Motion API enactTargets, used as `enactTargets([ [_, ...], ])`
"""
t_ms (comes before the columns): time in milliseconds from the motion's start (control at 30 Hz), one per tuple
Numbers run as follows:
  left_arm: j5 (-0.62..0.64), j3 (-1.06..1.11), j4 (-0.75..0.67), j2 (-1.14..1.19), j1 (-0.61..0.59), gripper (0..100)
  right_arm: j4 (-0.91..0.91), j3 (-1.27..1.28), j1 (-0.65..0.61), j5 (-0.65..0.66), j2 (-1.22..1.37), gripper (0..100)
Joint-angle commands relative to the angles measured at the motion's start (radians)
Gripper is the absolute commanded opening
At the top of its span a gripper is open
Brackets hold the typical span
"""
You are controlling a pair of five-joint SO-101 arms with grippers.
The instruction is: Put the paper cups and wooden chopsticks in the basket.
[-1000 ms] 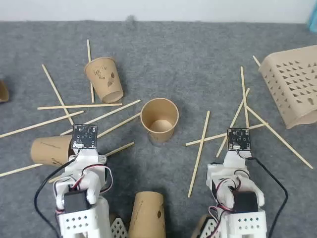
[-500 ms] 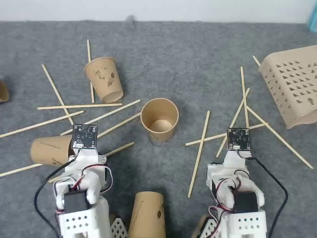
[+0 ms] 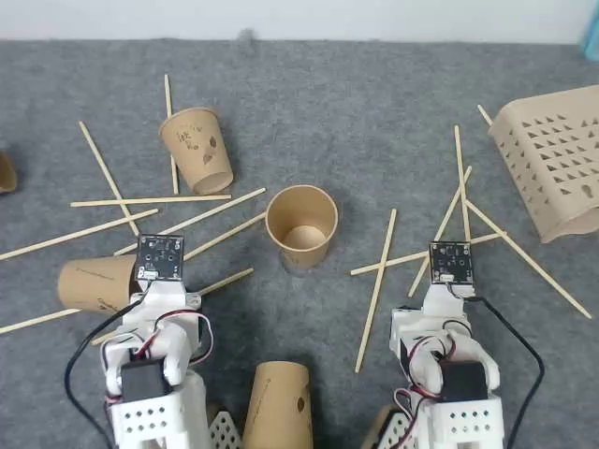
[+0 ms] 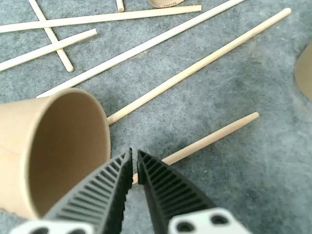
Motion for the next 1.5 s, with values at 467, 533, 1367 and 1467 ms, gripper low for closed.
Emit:
enactTargets([
  [467,-0.003,-0.004,-0.002,-0.012,0.005,1,0.001,0.020,0.005,-0.011,-0.018,0.8],
  [533,-0.003,-0.004,-0.002,-0.012,0.005,1,0.001,0.020,0.005,-0.011,-0.018,0.8],
  [1367,-0.005,-0.042,-0.017,-0.015,0.002,1,0.001,0.020,0.010,-0.005,-0.018,0.9],
  [1467,-0.006,-0.153,0.015,-0.015,-0.017,1,0.001,0.020,0.013,-0.005,-0.018,0.9],
])
